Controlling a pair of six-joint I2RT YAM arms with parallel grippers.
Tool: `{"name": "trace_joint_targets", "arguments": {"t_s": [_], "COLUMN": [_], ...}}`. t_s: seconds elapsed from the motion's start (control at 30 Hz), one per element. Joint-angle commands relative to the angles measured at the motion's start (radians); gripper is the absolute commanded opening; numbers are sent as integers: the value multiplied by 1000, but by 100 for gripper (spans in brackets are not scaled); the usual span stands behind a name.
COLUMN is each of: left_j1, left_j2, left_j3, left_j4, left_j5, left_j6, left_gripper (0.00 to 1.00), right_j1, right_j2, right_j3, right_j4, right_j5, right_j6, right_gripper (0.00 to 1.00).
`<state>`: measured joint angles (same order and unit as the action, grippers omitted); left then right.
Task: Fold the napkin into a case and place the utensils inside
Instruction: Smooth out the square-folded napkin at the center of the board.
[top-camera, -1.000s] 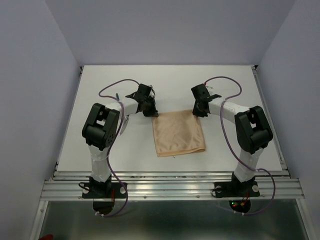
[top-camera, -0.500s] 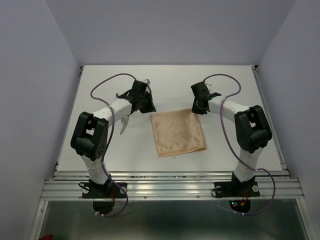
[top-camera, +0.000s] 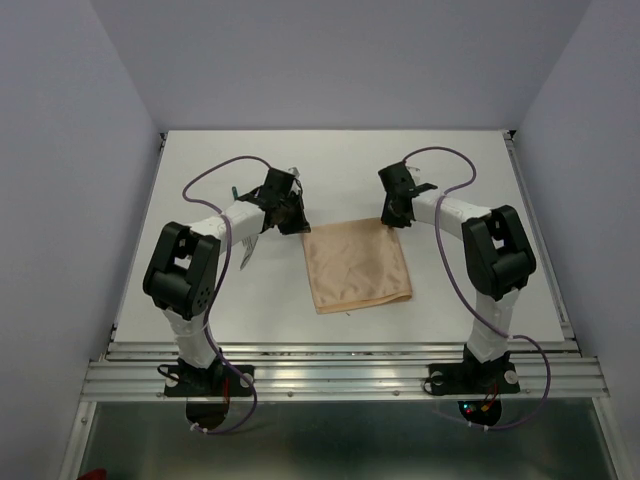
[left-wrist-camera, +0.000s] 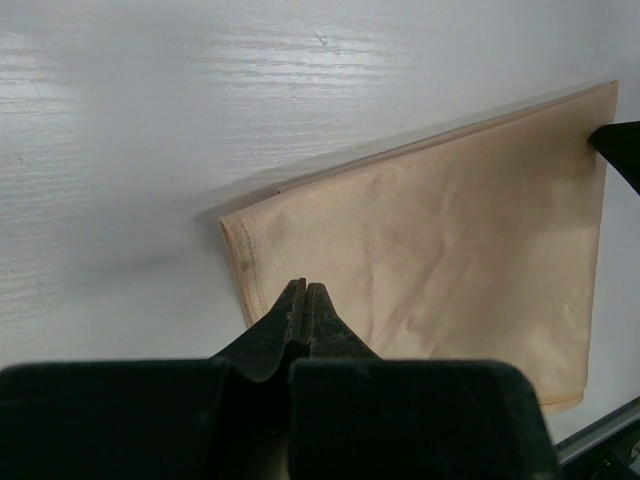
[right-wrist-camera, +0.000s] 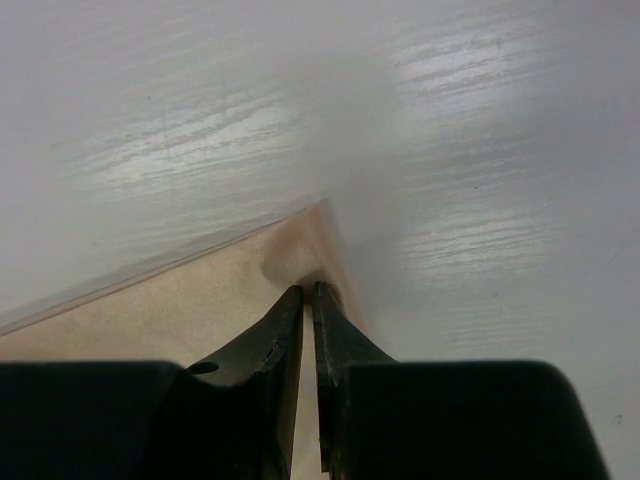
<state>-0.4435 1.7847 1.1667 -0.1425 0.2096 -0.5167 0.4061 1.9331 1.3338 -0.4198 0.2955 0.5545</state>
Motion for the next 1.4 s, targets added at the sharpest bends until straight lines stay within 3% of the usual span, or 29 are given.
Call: {"name": "trace_joint_targets", "arguments": {"t_s": [0.0, 0.13, 0.43, 0.57, 0.9, 1.1, 1.37], "left_j1": [-4, -8, -11, -11, -11, -14, -14], "left_j2": [15, 12, -5, 11, 42, 53, 73], "left_j3": [5, -9, -15, -3, 51, 68, 86], "left_j4": [26, 26, 32, 34, 34, 26, 21], "left_j5": [-7, -25, -39, -41, -35, -35, -36], "left_j6": [-11, -11, -11, -16, -17, -17, -17], "left_gripper": [0, 0, 0, 0, 0, 0, 0], "right_j1": [-4, -4, -4, 6, 117, 128, 146], "right_j2": [27, 1, -219, -354, -624, -680, -623], "right_j3": [33, 21, -57, -210, -453, -539, -604], "right_j4": [9, 1, -22, -22, -108, -125, -73], "right_j5": [17, 14, 22, -42, -38, -36, -78], "right_j6": [-21, -22, 13, 47, 194, 228, 243], "right_gripper": [15, 14, 15, 14, 14, 14, 14]}}
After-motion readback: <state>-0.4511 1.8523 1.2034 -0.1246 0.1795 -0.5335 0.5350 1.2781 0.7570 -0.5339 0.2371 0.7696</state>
